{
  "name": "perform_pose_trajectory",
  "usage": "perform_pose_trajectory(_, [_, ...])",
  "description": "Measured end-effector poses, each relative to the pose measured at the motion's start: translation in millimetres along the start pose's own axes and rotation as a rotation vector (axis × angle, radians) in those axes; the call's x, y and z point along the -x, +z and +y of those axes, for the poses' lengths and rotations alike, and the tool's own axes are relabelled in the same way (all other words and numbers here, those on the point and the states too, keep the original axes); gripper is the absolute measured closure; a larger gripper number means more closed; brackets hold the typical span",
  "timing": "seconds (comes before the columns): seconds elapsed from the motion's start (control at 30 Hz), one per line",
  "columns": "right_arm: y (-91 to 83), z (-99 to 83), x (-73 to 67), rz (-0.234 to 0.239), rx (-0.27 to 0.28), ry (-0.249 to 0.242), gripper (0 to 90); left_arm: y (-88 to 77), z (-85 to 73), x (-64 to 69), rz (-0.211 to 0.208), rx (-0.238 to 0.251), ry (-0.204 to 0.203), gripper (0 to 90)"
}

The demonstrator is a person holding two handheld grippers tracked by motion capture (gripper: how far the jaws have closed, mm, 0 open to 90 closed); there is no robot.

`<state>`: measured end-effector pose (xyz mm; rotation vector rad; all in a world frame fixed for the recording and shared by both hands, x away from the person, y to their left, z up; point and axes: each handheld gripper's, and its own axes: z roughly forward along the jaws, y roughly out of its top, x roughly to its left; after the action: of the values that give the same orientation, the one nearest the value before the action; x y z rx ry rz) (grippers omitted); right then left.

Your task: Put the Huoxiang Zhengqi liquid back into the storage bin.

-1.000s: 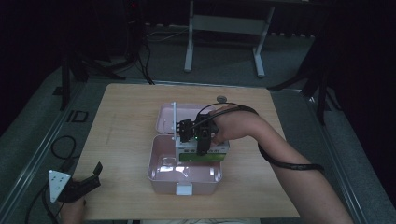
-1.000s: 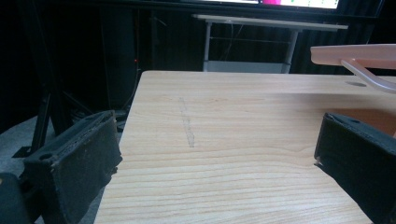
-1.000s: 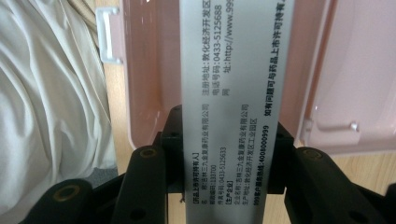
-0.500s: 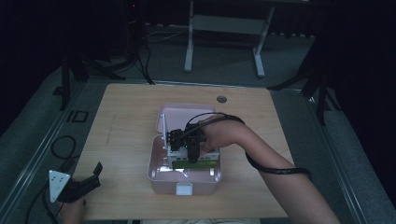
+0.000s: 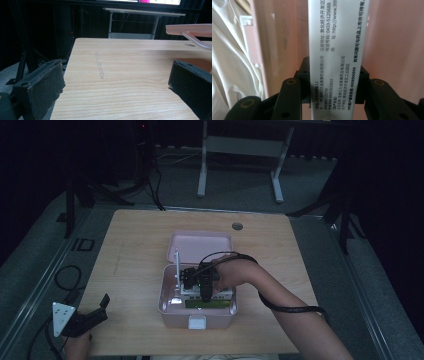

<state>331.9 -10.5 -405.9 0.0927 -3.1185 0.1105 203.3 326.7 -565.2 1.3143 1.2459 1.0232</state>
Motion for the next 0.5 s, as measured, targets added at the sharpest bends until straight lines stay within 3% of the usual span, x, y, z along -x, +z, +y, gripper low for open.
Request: perform_pose_trajectory(0.5, [37.8,-1.1,1.1,0.037,-0.001,-0.013,61.9,0.0,0.0,-0.1,-0.002,-0.002,0.001,0.3])
